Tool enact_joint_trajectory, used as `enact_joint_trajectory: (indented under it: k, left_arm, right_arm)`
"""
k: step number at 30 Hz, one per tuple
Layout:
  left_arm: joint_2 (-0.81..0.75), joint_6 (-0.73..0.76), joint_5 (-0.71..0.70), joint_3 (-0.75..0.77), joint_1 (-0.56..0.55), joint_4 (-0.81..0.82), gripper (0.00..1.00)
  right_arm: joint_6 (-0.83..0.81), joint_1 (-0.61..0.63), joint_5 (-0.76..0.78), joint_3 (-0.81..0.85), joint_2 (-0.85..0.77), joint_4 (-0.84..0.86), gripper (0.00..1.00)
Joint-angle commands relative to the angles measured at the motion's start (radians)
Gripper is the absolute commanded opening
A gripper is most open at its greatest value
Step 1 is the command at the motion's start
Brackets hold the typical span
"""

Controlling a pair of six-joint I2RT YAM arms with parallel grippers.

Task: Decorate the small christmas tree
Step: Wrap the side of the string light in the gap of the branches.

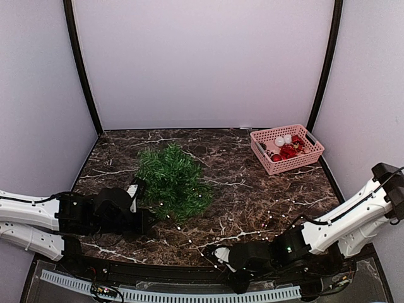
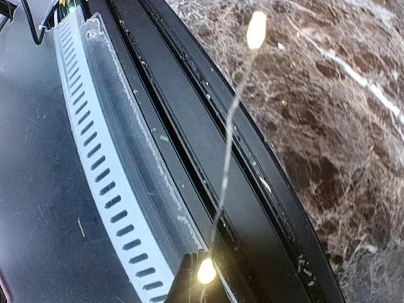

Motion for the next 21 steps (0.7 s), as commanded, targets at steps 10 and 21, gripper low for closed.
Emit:
enact_joint_trajectory:
  k: [10,21]
  left_arm:
    - [-0.049,-0.022,-0.014,-0.044,0.031,-0.015,0.00]
    - [-0.052,-0.014,-0.002,-0.060,0.051,-0.004,0.00]
  right_arm:
    - [0.065,0.027,-0.030,-0.027,-0.151,-0.109,0.00]
    - [0.131,0.032,0.013,-0.023,-0.344,-0.211,0.00]
